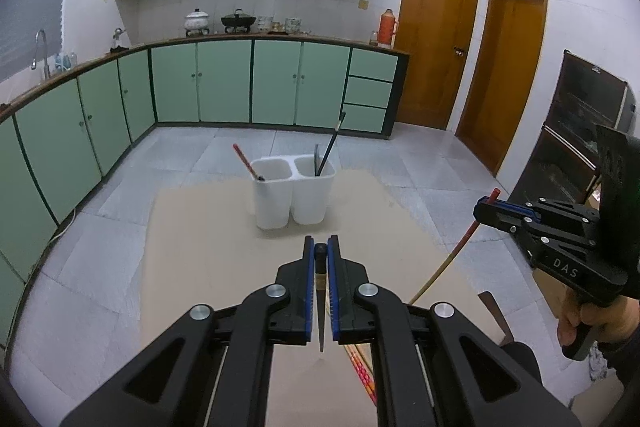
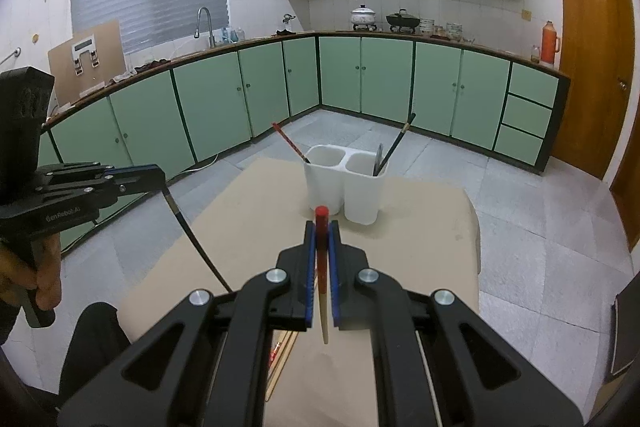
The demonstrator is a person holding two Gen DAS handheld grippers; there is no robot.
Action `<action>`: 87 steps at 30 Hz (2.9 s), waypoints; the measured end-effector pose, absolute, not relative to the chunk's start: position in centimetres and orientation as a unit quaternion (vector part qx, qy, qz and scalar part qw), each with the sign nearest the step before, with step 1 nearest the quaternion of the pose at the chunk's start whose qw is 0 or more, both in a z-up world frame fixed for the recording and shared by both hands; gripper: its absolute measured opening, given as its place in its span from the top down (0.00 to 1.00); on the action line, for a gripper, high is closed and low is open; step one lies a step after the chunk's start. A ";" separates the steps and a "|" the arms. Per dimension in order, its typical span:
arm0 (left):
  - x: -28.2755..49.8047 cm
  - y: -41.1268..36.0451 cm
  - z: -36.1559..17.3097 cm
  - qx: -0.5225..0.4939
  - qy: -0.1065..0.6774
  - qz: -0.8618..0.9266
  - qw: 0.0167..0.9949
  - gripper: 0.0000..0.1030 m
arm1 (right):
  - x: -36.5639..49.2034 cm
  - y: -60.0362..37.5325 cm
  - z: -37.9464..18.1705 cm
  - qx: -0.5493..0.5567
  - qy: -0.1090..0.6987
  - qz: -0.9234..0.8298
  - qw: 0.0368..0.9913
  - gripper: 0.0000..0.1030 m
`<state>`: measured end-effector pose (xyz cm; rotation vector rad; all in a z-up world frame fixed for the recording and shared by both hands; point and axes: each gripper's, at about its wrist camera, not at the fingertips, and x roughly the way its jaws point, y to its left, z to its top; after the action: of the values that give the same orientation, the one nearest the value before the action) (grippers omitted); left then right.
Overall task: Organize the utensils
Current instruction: 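Lift and carry both chopsticks over the white utensil holder, then open both grippers to drop the chopsticks into the holder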
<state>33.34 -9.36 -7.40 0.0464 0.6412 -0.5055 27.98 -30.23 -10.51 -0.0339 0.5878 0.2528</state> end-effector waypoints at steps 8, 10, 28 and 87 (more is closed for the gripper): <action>35.1 -10.0 -4.7 0.038 0.296 -0.240 0.924 0.94 | 29.6 -29.9 -7.2 -0.031 0.286 0.131 0.949 0.95; 35.5 -10.2 -3.9 0.043 0.289 -0.237 0.927 0.94 | 30.2 -29.9 -6.2 -0.037 0.283 0.134 0.949 0.95; 42.3 -13.1 0.3 0.073 0.264 -0.228 0.934 0.94 | 38.5 -31.0 -1.3 -0.036 0.289 0.126 0.948 0.95; 57.8 -13.3 -4.6 0.040 0.250 -0.184 0.950 0.60 | 52.9 -35.4 -8.4 0.028 0.296 0.064 0.953 0.60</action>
<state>57.84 -13.29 -4.57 0.0808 0.5076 -0.3746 52.87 -35.36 -8.38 0.0574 0.6014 0.1303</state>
